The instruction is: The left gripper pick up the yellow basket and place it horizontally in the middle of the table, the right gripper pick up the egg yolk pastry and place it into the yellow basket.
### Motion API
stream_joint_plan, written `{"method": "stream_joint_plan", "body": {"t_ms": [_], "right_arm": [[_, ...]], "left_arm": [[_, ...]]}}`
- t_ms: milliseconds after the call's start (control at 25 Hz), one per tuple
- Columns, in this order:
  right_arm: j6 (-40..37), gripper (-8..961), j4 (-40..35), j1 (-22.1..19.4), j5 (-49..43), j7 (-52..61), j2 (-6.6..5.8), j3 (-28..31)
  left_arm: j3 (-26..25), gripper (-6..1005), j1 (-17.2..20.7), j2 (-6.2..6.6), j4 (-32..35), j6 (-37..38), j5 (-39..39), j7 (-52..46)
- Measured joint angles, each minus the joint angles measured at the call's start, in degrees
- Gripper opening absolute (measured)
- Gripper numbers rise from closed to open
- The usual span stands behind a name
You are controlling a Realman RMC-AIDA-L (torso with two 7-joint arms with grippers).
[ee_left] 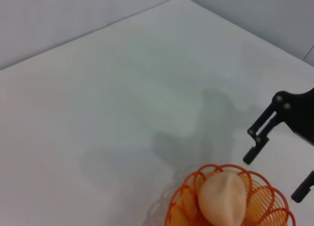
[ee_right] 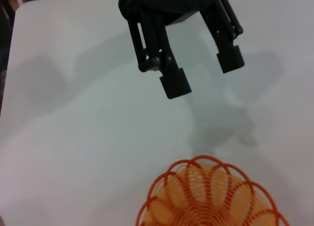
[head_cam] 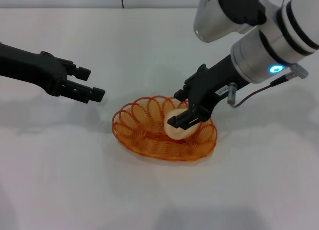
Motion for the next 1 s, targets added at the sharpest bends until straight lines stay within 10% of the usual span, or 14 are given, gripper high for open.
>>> {"method": "stream_joint_plan", "body": {"t_ms": [360, 1000], "right_arm": [[-2.6, 717, -8.6, -10.6, 1.4, -3.9, -0.57, 11.3], [-8.1, 868, -8.6, -23.1, 10.5, -17.9, -0.82, 21.9]], "left_arm": [[-1.1, 845, 1.0, 0.29, 0.1, 0.2, 0.1, 1.5], [-1.2, 846, 3.2, 0.13, 0.1, 1.4, -1.7, 5.9]]}}
